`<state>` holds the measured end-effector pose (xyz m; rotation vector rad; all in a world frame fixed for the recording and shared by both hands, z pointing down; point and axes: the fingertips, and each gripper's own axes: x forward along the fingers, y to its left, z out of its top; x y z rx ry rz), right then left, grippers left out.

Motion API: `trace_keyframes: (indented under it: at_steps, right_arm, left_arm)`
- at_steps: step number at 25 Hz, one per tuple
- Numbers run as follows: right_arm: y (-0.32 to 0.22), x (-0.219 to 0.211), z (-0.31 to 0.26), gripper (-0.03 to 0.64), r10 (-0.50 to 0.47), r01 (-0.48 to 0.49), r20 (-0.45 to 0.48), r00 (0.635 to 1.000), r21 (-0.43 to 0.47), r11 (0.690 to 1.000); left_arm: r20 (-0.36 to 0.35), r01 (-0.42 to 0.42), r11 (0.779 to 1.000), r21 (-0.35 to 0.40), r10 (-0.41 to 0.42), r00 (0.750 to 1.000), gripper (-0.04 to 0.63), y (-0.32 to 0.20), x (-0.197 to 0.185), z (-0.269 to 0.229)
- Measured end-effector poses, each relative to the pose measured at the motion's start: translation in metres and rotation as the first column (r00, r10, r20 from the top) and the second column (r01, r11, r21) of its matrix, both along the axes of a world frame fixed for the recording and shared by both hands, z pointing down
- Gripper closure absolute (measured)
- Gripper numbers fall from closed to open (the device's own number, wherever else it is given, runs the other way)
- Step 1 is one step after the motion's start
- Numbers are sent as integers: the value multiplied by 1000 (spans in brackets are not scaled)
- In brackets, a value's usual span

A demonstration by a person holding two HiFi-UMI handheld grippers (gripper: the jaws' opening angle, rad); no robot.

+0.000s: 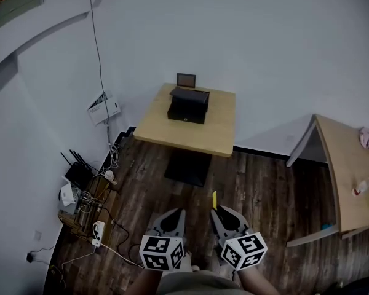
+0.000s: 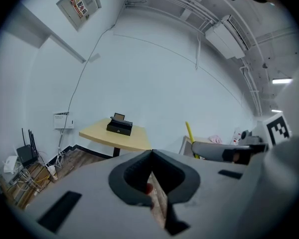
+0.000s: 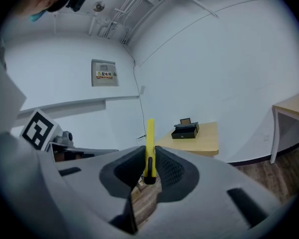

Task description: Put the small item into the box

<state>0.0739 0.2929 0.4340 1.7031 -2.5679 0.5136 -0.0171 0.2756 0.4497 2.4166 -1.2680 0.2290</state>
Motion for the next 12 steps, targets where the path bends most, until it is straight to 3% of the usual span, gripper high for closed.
trace_keyframes:
  at_steps: [12]
  right_arm:
    - [-60,-2,-9,565,19,-19,-9,1000,28,999]
  left_arm:
    - [-25,-17,1000,7,17,1000,592,-58,2,0]
